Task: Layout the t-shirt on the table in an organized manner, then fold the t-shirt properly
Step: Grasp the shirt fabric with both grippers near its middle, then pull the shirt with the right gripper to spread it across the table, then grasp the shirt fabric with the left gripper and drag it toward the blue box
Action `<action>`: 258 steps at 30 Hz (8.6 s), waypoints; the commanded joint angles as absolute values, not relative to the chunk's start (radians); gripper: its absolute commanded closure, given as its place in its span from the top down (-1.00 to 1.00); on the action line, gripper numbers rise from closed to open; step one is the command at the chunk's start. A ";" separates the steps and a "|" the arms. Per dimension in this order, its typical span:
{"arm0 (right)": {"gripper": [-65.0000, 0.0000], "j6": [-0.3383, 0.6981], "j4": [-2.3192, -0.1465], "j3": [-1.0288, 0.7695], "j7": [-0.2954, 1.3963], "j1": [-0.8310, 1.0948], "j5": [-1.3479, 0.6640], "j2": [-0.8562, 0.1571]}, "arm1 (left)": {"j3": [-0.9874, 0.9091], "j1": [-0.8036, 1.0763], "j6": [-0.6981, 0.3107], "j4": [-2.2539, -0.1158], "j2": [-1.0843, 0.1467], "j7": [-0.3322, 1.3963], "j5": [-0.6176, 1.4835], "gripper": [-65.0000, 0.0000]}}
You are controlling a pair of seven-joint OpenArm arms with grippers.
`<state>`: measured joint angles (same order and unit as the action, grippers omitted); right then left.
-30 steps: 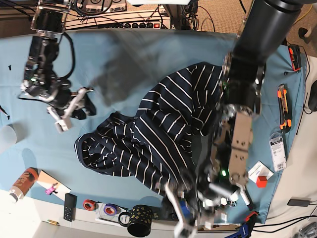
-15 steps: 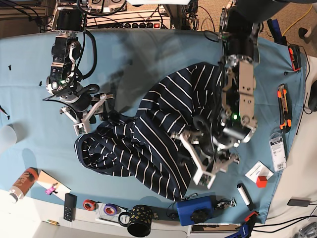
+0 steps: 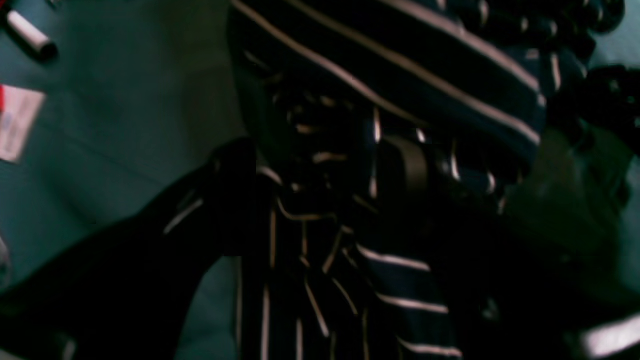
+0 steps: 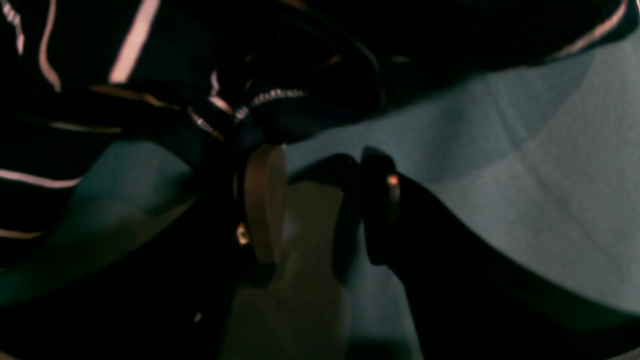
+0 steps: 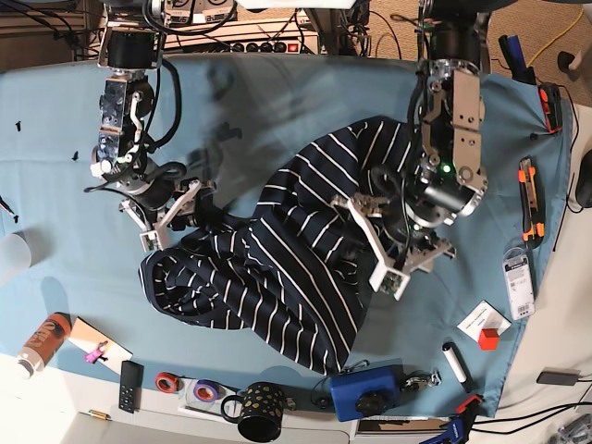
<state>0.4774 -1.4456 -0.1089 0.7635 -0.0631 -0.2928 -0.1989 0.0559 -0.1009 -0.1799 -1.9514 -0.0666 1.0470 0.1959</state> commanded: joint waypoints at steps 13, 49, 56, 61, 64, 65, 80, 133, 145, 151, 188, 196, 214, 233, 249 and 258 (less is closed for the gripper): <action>-0.25 0.479 -1.457 -0.110 0.757 -0.139 -0.302 -0.134 | 0.054 -0.094 -0.180 -1.975 -0.064 1.021 0.203 0.10; -1.00 0.527 -1.916 -0.380 0.891 0.130 -0.371 -0.183 | 0.055 -0.052 -0.180 -1.975 -0.064 0.969 0.203 0.10; -0.33 0.511 -1.908 -0.375 0.808 0.126 -0.369 -0.180 | 0.055 -0.052 -0.180 -1.975 -0.064 0.969 0.203 0.10; -0.33 0.469 -1.786 -0.321 0.839 0.050 -0.369 -0.180 | 0.055 -0.052 -0.180 -1.975 -0.064 0.968 0.204 0.10; -0.33 0.470 -1.669 -0.280 0.839 -0.011 -0.370 -0.180 | 0.055 -0.052 -0.180 -1.975 -0.064 0.968 0.204 0.10; -0.32 0.471 -1.636 -0.264 0.841 -0.028 -0.375 -0.180 | 0.055 -0.051 -0.180 -1.975 -0.064 0.968 0.203 0.10; -0.33 0.524 -1.572 -0.211 0.942 -0.070 -0.482 -0.181 | 0.055 -0.050 -0.181 -1.974 -0.064 0.949 0.203 0.10; -1.00 0.516 -1.747 -0.389 1.245 -0.212 -0.582 -0.138 | 0.057 -0.013 -0.181 -1.974 -0.064 0.919 0.204 0.10; -1.00 0.640 -2.028 -0.982 1.238 -0.025 -0.976 -0.231 | 0.057 0.033 -0.185 -1.974 -0.064 0.916 0.234 0.10; -1.00 0.662 -2.032 -1.184 1.280 0.028 -1.065 -0.240 | 0.057 0.034 -0.240 -1.974 -0.064 0.921 0.294 0.10; -1.00 0.549 -2.031 -1.331 1.299 0.194 -0.785 -0.369 | 0.056 -0.058 -0.331 -1.710 -0.064 0.830 0.154 0.02; -1.00 0.550 -2.031 -1.330 1.299 0.194 -0.785 -0.369 | 0.057 -0.181 -0.311 -1.554 -0.064 0.830 0.201 -0.10; -1.00 0.561 -2.031 -1.330 1.308 0.194 -0.785 -0.368 | 0.056 -0.462 -0.310 -1.372 -0.064 0.670 0.088 -1.00; -1.00 0.561 -2.031 -1.330 1.309 0.194 -0.793 -0.368 | 0.056 -0.619 -0.157 -1.389 -0.064 0.758 0.068 0.27; -1.00 0.561 -2.031 -1.330 1.279 0.194 -0.792 -0.368 | 0.056 -0.453 -0.290 -1.645 -0.065 1.139 0.342 0.01; -1.00 0.561 -2.031 -1.330 1.275 0.194 -0.793 -0.368 | 0.056 -0.199 -0.289 -1.676 -0.064 1.085 0.345 0.01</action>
